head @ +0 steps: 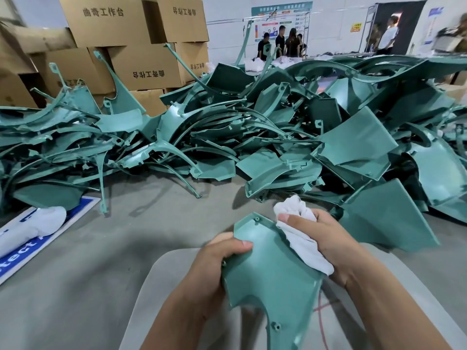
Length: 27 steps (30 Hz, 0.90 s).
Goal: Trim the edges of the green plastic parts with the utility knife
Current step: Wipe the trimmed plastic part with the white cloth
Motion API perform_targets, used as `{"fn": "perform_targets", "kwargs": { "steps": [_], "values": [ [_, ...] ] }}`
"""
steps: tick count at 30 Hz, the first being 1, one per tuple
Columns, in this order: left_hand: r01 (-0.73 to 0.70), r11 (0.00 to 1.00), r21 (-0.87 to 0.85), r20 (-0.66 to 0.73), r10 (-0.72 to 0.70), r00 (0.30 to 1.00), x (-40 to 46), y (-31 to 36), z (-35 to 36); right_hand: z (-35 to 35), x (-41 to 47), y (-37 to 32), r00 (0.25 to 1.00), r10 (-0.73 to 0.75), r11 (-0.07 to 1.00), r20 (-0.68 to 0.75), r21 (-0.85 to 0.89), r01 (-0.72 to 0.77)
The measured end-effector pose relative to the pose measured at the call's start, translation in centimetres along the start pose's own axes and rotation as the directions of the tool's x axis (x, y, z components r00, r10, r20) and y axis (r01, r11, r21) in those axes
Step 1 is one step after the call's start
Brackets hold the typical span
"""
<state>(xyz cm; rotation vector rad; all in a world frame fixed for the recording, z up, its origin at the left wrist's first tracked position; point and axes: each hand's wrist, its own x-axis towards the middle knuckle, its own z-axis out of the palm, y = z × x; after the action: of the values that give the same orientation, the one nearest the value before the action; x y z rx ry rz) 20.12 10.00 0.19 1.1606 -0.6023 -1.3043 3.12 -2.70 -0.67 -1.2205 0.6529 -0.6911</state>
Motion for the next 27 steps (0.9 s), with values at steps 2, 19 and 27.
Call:
{"fn": "perform_targets", "kwargs": {
  "steps": [2, 19, 27],
  "values": [
    [-0.031, 0.995, -0.098, -0.080, 0.023, 0.996, 0.2, 0.2, 0.2, 0.2, 0.2, -0.1, 0.998, -0.020, 1.000, -0.065, 0.006, 0.021],
    [-0.211, 0.943, -0.259, -0.259, 0.143, 0.955, 0.7, -0.4, 1.3, 1.8, 0.4, 0.0, 0.863, -0.138, 0.984, -0.486, 0.030, 0.174],
    [-0.131, 0.972, -0.195, -0.252, 0.079, 0.964, 1.6, -0.4, 0.0, 2.8, -0.6, -0.9, 0.969, 0.094, 0.986, -0.230, 0.155, -0.058]
  ]
}}
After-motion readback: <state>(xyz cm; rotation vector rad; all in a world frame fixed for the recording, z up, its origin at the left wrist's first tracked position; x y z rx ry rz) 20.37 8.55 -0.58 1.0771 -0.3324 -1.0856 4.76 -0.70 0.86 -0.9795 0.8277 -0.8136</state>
